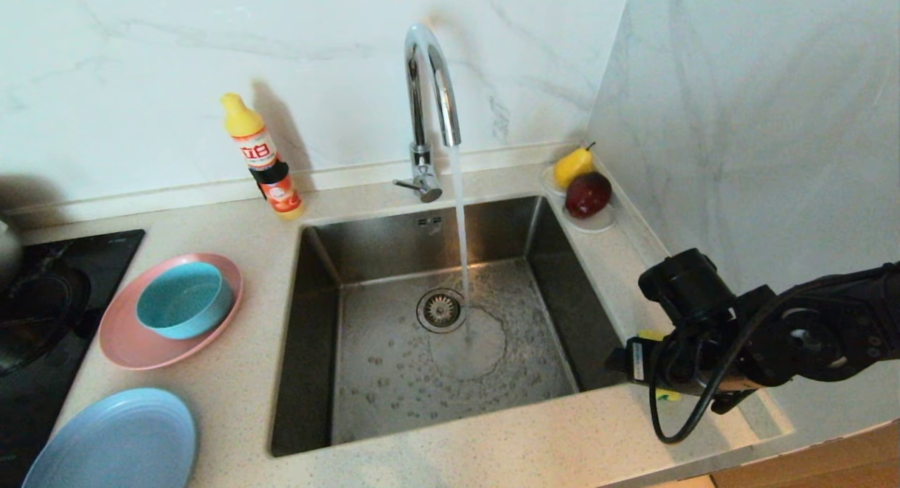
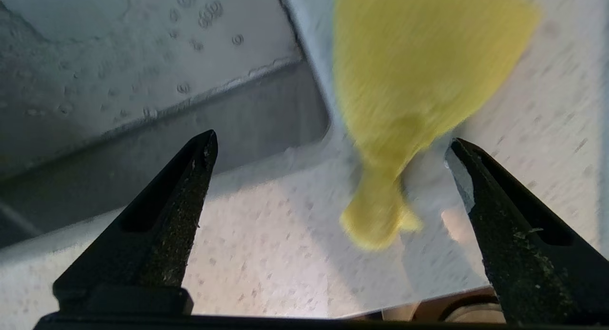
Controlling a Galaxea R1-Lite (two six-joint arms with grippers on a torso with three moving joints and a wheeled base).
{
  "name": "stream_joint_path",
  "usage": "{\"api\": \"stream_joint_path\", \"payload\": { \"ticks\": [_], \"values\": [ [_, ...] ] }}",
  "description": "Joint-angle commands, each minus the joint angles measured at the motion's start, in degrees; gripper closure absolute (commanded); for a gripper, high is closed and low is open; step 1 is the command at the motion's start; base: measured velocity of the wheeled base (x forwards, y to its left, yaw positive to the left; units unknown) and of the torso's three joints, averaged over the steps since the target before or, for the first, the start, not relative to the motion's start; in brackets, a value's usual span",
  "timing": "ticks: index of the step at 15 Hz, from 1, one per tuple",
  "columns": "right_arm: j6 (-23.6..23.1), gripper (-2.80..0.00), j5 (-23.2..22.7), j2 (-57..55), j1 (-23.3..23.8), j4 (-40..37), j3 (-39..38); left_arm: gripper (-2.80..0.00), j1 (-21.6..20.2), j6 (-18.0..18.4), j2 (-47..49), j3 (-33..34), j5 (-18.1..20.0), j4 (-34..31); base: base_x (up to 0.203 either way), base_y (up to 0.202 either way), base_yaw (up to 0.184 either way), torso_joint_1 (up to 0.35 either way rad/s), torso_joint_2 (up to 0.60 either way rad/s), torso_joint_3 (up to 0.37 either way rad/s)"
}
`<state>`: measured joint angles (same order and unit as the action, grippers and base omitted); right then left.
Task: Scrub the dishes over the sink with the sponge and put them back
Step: Pick up a bowl and the sponge
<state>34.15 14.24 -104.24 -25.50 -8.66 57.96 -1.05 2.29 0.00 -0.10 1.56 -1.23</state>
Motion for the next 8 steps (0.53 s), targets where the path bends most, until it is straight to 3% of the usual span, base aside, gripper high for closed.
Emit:
{"api": "stream_joint_path", "payload": {
  "ticks": [1, 8],
  "values": [
    [-0.4, -2.80, -0.1, -0.1, 1.2, 0.0, 1.3, 0.00, 0.0, 0.0, 0.1, 0.0, 0.0, 0.0, 0.000, 0.000, 0.000, 0.000, 0.00, 0.000],
    [-1.3, -2.80, -0.4, -0.3, 1.2, -0.3, 3.0, 0.00, 0.0, 0.0, 0.1, 0.0, 0.0, 0.0, 0.000, 0.000, 0.000, 0.000, 0.00, 0.000]
  ]
}}
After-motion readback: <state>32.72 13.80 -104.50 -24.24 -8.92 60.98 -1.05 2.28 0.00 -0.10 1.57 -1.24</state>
